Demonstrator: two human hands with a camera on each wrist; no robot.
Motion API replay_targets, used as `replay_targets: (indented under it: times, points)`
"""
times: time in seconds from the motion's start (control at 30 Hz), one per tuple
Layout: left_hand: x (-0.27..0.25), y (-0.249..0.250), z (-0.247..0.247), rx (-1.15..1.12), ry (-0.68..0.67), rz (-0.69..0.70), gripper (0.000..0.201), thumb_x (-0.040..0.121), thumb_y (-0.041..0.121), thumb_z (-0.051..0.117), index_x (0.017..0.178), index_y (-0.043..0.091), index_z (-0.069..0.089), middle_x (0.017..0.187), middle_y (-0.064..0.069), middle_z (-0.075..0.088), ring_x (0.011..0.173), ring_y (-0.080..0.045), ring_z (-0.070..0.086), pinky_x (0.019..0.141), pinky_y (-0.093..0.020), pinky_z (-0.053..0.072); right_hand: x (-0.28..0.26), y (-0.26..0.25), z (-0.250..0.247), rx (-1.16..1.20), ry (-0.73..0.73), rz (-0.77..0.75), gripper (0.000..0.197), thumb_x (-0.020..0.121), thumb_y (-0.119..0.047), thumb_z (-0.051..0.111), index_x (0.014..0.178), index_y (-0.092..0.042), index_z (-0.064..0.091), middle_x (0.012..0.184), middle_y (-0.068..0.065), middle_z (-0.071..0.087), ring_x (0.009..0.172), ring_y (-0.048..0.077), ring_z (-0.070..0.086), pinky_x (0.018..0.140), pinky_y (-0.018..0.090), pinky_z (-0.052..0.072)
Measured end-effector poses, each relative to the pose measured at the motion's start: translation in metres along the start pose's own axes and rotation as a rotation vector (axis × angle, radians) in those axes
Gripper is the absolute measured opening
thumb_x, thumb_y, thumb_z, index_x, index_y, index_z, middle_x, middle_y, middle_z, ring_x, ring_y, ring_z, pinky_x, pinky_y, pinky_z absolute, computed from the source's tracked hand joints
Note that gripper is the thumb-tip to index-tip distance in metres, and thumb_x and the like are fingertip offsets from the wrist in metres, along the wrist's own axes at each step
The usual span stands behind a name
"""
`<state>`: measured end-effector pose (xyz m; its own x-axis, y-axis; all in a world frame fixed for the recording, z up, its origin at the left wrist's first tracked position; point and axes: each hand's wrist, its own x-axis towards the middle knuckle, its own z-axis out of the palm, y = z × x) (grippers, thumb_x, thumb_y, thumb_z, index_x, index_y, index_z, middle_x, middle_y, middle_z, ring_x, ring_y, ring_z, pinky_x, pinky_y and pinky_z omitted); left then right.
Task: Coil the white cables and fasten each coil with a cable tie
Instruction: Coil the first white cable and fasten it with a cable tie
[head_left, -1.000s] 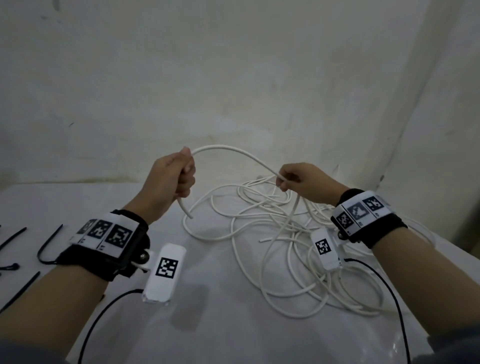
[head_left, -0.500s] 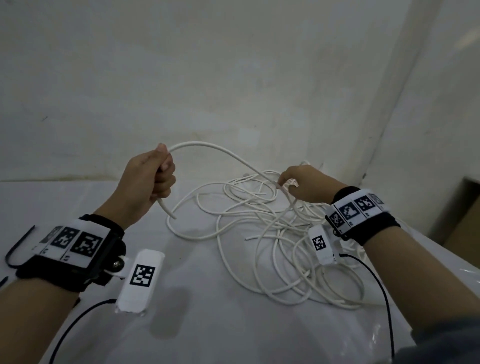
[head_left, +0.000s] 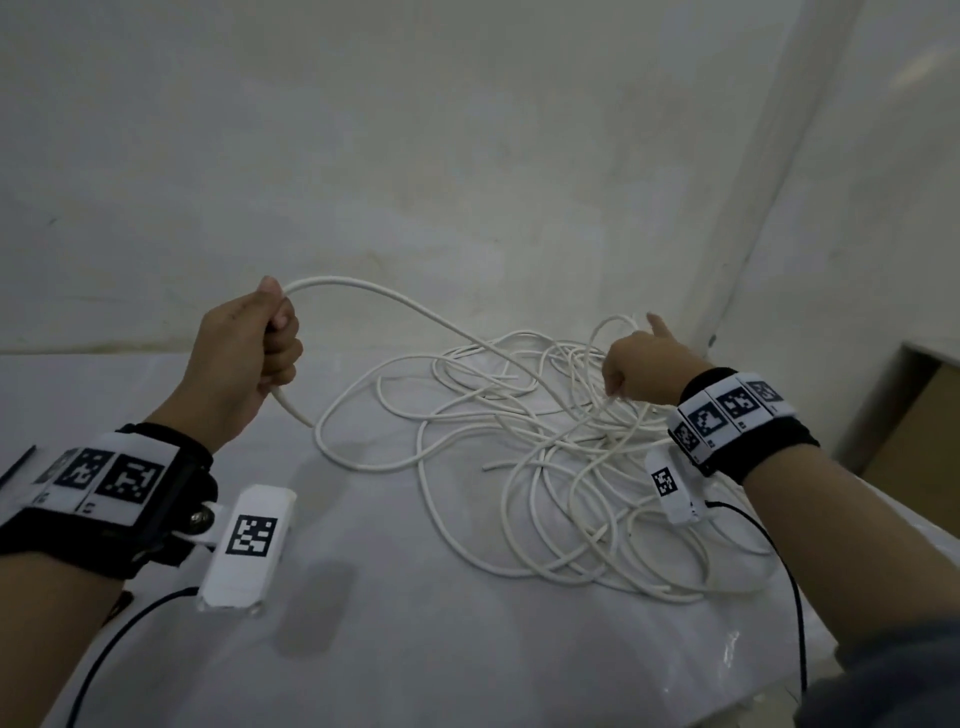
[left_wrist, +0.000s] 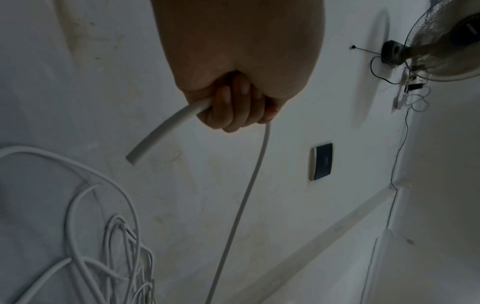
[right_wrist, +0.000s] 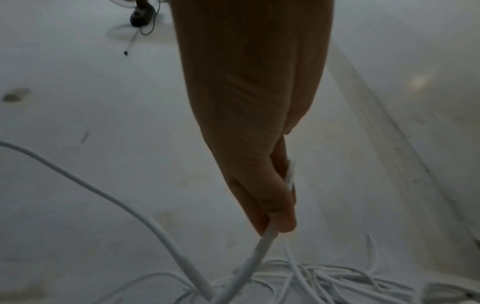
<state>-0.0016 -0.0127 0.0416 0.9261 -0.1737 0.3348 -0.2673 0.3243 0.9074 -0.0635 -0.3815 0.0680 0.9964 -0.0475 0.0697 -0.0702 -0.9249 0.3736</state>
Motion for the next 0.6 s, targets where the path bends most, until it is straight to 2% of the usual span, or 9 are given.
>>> replay_targets:
  times: [0.03, 0.07, 0.1, 0.13, 0.17, 0.27, 0.37, 0.5, 0.6]
  points:
    - [0.0, 0.0, -0.002, -0.008, 0.013, -0.004, 0.042, 0.103, 0.031, 0.029, 0.064, 0.017, 0.031, 0.042, 0.013, 0.025, 0.038, -0.006, 0.012, 0.037, -0.017, 0.012, -0.003, 0.001, 0.003, -0.015, -0.026, 0.004, 0.017, 0.088, -0.013, 0.058, 0.089, -0.019, 0.073, 0.092, -0.005, 0.069, 0.094, 0.011, 0.057, 0.116, 0.044, 0.004]
    - [0.0, 0.0, -0.003, -0.015, 0.019, -0.01, 0.042, 0.103, 0.031, 0.029, 0.064, 0.018, 0.031, 0.042, 0.013, 0.025, 0.041, -0.008, 0.01, 0.037, -0.017, 0.012, -0.006, 0.002, 0.007, 0.016, -0.049, -0.005, 0.018, 0.089, -0.014, 0.057, 0.092, -0.018, 0.074, 0.095, -0.003, 0.071, 0.095, 0.012, 0.06, 0.116, 0.039, 0.016]
    - [-0.001, 0.0, -0.004, -0.021, 0.018, -0.018, 0.042, 0.103, 0.031, 0.029, 0.064, 0.018, 0.031, 0.042, 0.013, 0.025, 0.041, -0.008, 0.01, 0.037, -0.017, 0.012, -0.008, 0.001, 0.012, 0.095, -0.06, -0.015, 0.02, 0.089, -0.014, 0.057, 0.096, -0.015, 0.075, 0.098, -0.001, 0.072, 0.094, 0.013, 0.061, 0.108, 0.032, 0.031]
    - [-0.001, -0.001, -0.004, -0.028, 0.007, -0.026, 0.042, 0.103, 0.032, 0.029, 0.064, 0.018, 0.031, 0.043, 0.012, 0.025, 0.038, -0.006, 0.012, 0.037, -0.017, 0.013, -0.009, -0.002, 0.016, 0.21, -0.049, -0.017, 0.022, 0.089, -0.013, 0.056, 0.101, -0.013, 0.074, 0.1, 0.002, 0.071, 0.09, 0.014, 0.061, 0.095, 0.025, 0.041]
    - [-0.002, -0.001, -0.002, -0.035, -0.012, -0.033, 0.042, 0.103, 0.032, 0.029, 0.064, 0.018, 0.031, 0.043, 0.012, 0.024, 0.036, -0.004, 0.015, 0.037, -0.017, 0.013, -0.007, -0.006, 0.019, 0.336, -0.017, -0.014, 0.023, 0.089, -0.013, 0.055, 0.104, -0.012, 0.072, 0.101, 0.003, 0.071, 0.087, 0.012, 0.06, 0.086, 0.022, 0.043]
    - [-0.004, 0.002, 0.01, -0.061, -0.075, -0.038, 0.042, 0.102, 0.034, 0.029, 0.063, 0.018, 0.031, 0.044, 0.012, 0.024, 0.035, -0.002, 0.018, 0.037, -0.017, 0.014, 0.002, -0.027, 0.016, 0.623, 0.154, -0.059, 0.025, 0.091, -0.021, 0.06, 0.115, -0.015, 0.066, 0.1, 0.001, 0.067, 0.088, 0.011, 0.06, 0.088, 0.026, 0.047]
    - [-0.006, 0.009, 0.022, -0.111, -0.112, -0.037, 0.043, 0.102, 0.034, 0.03, 0.062, 0.018, 0.032, 0.044, 0.011, 0.024, 0.035, -0.002, 0.018, 0.037, -0.018, 0.013, 0.012, -0.06, -0.001, 0.7, 0.231, -0.189, 0.028, 0.094, -0.024, 0.056, 0.118, -0.01, 0.06, 0.106, 0.004, 0.065, 0.09, 0.015, 0.06, 0.084, 0.026, 0.045]
    - [-0.008, 0.016, 0.026, -0.156, -0.114, -0.015, 0.042, 0.101, 0.034, 0.029, 0.062, 0.019, 0.033, 0.043, 0.011, 0.024, 0.034, -0.002, 0.018, 0.039, -0.02, 0.01, 0.023, -0.089, -0.008, 0.796, 0.241, -0.235, 0.018, 0.099, -0.017, 0.044, 0.099, -0.005, 0.058, 0.089, 0.006, 0.065, 0.077, 0.018, 0.06, 0.058, 0.017, 0.038]
    - [-0.007, 0.025, 0.011, -0.291, -0.096, 0.002, 0.04, 0.095, 0.031, 0.033, 0.057, 0.022, 0.041, 0.042, 0.012, 0.025, 0.032, 0.0, 0.02, 0.036, -0.017, 0.013, 0.024, -0.09, 0.004, 0.855, 0.247, -0.269, 0.015, 0.097, -0.005, 0.04, 0.088, -0.005, 0.052, 0.08, 0.002, 0.062, 0.075, 0.016, 0.06, 0.065, 0.013, 0.041]
